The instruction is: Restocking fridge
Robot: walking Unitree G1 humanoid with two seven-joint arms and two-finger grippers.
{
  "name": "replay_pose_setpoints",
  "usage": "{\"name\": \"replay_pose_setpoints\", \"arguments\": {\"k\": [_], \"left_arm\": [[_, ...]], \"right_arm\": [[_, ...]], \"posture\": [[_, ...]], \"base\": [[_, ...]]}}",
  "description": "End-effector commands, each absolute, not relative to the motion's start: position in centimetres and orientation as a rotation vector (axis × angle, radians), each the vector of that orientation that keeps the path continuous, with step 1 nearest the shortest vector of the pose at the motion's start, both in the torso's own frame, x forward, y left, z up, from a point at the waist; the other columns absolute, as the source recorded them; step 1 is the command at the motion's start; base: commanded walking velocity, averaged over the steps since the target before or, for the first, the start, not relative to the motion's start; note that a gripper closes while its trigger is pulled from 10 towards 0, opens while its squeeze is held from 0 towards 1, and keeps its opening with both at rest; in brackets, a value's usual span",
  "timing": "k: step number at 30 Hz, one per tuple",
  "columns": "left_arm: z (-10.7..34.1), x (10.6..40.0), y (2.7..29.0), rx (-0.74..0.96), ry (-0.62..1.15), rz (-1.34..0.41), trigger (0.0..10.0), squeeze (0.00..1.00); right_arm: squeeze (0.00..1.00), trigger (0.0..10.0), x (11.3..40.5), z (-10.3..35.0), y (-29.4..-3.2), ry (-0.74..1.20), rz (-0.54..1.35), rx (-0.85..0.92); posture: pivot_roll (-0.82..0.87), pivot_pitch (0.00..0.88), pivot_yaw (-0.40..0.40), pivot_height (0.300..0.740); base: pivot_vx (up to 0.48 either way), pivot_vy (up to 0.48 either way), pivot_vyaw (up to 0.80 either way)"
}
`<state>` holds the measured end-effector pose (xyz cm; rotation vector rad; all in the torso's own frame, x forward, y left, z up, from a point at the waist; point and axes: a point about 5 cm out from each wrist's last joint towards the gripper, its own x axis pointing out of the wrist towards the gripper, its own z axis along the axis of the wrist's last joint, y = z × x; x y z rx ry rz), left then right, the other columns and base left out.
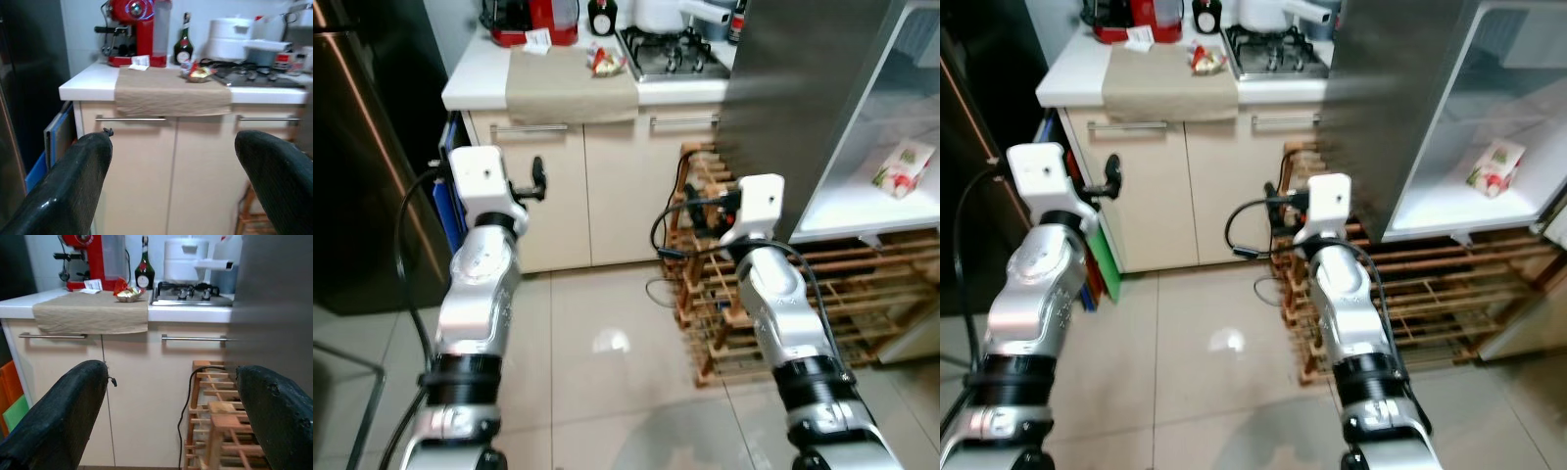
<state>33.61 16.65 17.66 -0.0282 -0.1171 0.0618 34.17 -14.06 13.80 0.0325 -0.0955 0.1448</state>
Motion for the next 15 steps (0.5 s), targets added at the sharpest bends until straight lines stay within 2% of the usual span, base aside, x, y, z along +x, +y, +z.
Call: {"name": "replay_pose_setpoints", "arguments": {"k": [1,5,9,13,14,15], "left_arm": [[18.33,33.85,17.46,-0.015,-0.14,0.089,10.0,0.0],[18.22,34.06,17.37,-0.002,-0.133,0.096,10.0,0.0],[18.0,33.72,17.89,0.007,-0.126,0.11,10.0,0.0],[17.89,33.41,18.07,0.007,-0.126,0.118,10.0,0.0],[17.88,33.44,18.2,0.005,-0.127,0.124,10.0,0.0],[17.94,33.51,18.33,0.005,-0.128,0.127,10.0,0.0]], "right_arm": [[0.36,10.0,34.47,14.27,-12.75,-0.109,0.174,0.039],[0.4,10.0,34.59,14.48,-12.41,-0.112,0.187,0.038],[0.45,10.0,34.46,14.48,-12.48,-0.114,0.196,0.033],[0.45,10.0,34.37,14.24,-12.74,-0.109,0.191,0.029],[0.39,10.0,34.41,14.15,-12.88,-0.104,0.187,0.027],[0.39,10.0,34.45,14.17,-13.0,-0.104,0.182,0.026]], "posture": [[0.03,0.0,0.023,0.74],[0.02,0.0,0.028,0.74],[0.03,0.0,0.013,0.74],[0.04,0.0,0.007,0.74],[0.04,0.0,0.004,0.74],[0.04,0.0,0.002,0.74]], "base": [[0.48,0.0,0.0],[0.48,0.0,0.0],[0.48,0.0,0.75],[0.48,0.0,0.71],[0.48,0.0,0.0],[0.48,0.0,0.0]]}}
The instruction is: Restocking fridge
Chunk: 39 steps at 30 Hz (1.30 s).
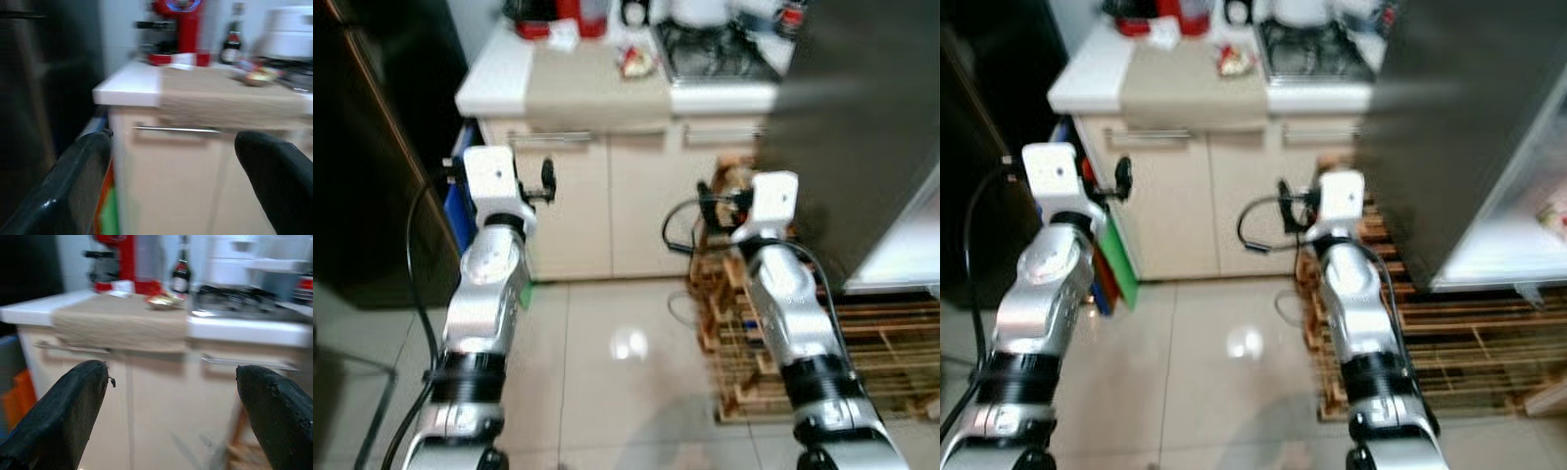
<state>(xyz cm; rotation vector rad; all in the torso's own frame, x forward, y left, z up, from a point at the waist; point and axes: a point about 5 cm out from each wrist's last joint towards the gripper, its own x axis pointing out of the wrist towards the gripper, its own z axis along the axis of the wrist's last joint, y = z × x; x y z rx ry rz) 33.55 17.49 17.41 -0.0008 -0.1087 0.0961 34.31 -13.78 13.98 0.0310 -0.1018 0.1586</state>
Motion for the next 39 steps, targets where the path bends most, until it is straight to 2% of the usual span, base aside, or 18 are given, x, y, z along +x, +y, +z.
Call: {"name": "replay_pose_setpoints", "arguments": {"k": [1,26,28,39], "left_arm": [[17.9,33.5,18.3,0.005,-0.128,0.127,10.0,0.0],[18.7,33.6,18.7,-0.004,-0.175,0.156,10.0,0.0],[18.7,33.6,18.8,-0.003,-0.176,0.158,10.0,0.0],[19.2,33.6,18.3,0.008,-0.196,0.136,10.0,0.0]], "right_arm": [[0.39,10.0,34.5,14.2,-13.0,-0.104,0.182,0.026],[0.38,10.0,35.0,15.1,-13.2,-0.125,0.18,0.003],[0.0,10.0,35.1,15.1,-13.0,-0.127,0.189,0.009],[0.0,10.0,36.6,17.1,-13.3,-0.156,0.163,-0.001]], "posture": [[0.04,0.0,0.002,0.74],[0.05,0.0,-0.029,0.74],[0.06,0.0,-0.031,0.74],[0.07,0.0,-0.043,0.74]], "base": [[0.48,0.0,0.0],[0.48,0.0,-0.1],[0.48,0.0,0.0],[0.48,0.0,0.0]]}}
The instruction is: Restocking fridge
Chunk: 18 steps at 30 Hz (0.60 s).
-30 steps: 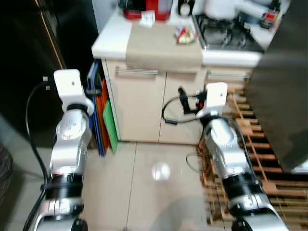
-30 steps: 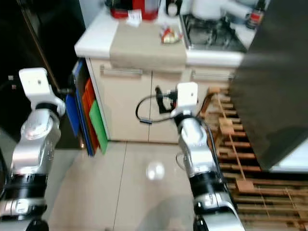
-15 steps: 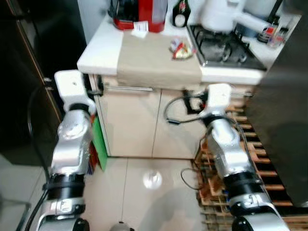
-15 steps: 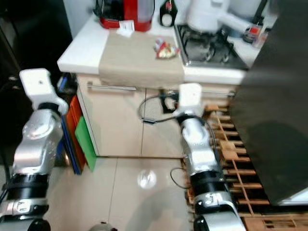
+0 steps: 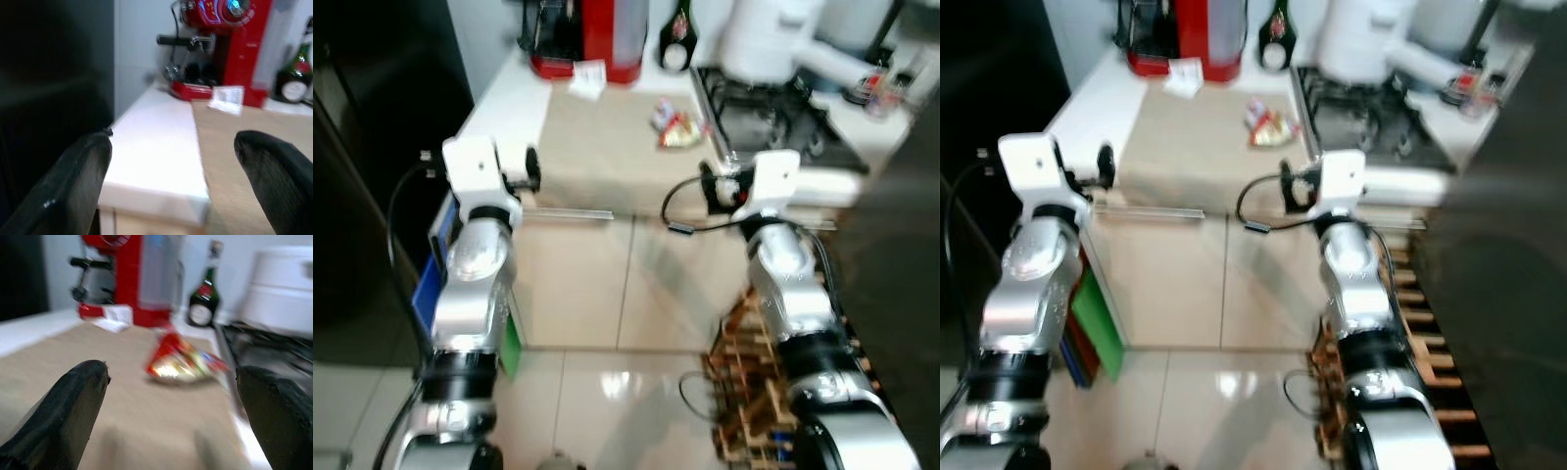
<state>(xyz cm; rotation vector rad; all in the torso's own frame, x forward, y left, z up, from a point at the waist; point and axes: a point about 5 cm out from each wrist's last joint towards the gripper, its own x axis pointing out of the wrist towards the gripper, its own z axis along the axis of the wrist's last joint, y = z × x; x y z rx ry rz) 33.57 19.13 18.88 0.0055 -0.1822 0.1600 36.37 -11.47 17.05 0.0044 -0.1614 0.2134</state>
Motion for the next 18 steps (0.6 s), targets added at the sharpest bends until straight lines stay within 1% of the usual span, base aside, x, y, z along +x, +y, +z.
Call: {"name": "replay_pose_setpoints", "arguments": {"k": [1,6,10,11,12,13,16,18], "left_arm": [[19.2,33.6,18.3,0.008,-0.197,0.136,10.0,0.0],[19.2,33.5,18.4,0.012,-0.2,0.138,10.0,0.0],[19.2,33.5,18.5,0.017,-0.201,0.139,10.0,0.0],[19.3,33.5,18.5,0.019,-0.201,0.139,10.0,0.0],[19.3,33.5,18.6,0.02,-0.202,0.138,10.0,0.0],[19.3,33.5,18.5,0.022,-0.202,0.137,10.0,0.0],[19.3,33.4,18.5,0.03,-0.2,0.131,10.0,0.0],[19.3,33.4,18.5,0.03,-0.2,0.132,10.0,0.0]], "right_arm": [[0.0,10.0,36.7,17.3,-13.4,-0.161,0.161,-0.003],[0.0,10.0,37.4,18.5,-13.5,-0.18,0.157,-0.019],[0.0,10.0,38.3,20.7,-13.1,-0.221,0.176,-0.028],[0.82,10.0,38.6,21.2,-13.1,-0.226,0.184,-0.037],[1.0,10.0,38.8,21.7,-13.0,-0.229,0.19,-0.046],[1.0,10.0,39.1,22.3,-13.1,-0.231,0.2,-0.064],[1.0,10.0,40.1,22.8,-13.3,-0.133,0.271,-0.173],[1.0,10.0,40.3,22.6,-14.2,-0.089,0.251,-0.173]], "posture": [[0.07,0.0,-0.043,0.74],[0.08,0.0,-0.047,0.74],[0.08,0.0,-0.042,0.74],[0.08,0.0,-0.042,0.74],[0.08,0.0,-0.041,0.74],[0.08,0.0,-0.041,0.74],[0.1,0.0,-0.052,0.74],[0.1,0.0,-0.054,0.74]], "base": [[0.48,0.0,0.0],[0.48,0.0,0.0],[0.48,0.0,0.0],[0.48,0.0,0.0],[0.48,0.0,0.0],[0.48,0.0,0.0],[0.48,0.0,0.0],[0.48,0.0,0.0]]}}
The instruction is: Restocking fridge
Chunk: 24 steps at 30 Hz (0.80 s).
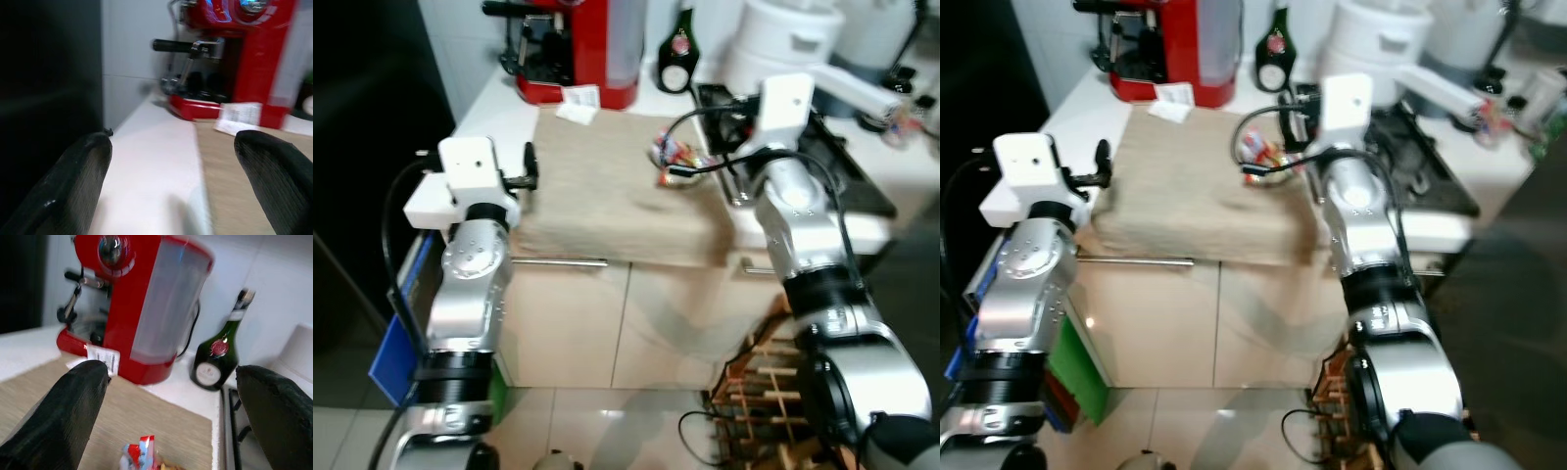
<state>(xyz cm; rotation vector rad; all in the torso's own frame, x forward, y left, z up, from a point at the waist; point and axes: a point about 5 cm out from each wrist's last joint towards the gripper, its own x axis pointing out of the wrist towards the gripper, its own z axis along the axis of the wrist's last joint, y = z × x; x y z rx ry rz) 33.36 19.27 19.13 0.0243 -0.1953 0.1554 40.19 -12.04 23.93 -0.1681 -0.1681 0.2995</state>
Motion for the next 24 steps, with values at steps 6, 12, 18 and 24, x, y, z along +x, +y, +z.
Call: {"name": "replay_pose_setpoints", "arguments": {"k": [6,12,18,24], "left_arm": [[19.0,33.3,18.5,-0.006,-0.181,0.13,10.0,0.0],[19.1,33.3,18.5,0.008,-0.185,0.128,10.0,0.0],[19.2,33.3,18.2,0.022,-0.191,0.112,10.0,0.0],[19.1,33.2,18.2,0.026,-0.191,0.112,10.0,0.0]], "right_arm": [[1.0,10.0,40.6,20.6,-16.1,0.122,0.233,-0.028],[0.0,10.0,40.3,18.8,-16.0,0.228,0.268,-0.037],[0.0,10.0,40.1,19.7,-16.0,0.247,0.354,-0.012],[0.0,10.0,40.2,21.4,-16.9,0.233,0.356,0.004]], "posture": [[0.1,0.0,-0.05,0.74],[0.09,0.0,-0.045,0.74],[0.08,0.0,-0.042,0.74],[0.09,0.0,-0.043,0.74]], "base": [[0.24,0.0,0.0],[0.0,0.0,0.0],[0.0,0.0,0.0],[0.0,0.0,0.0]]}}
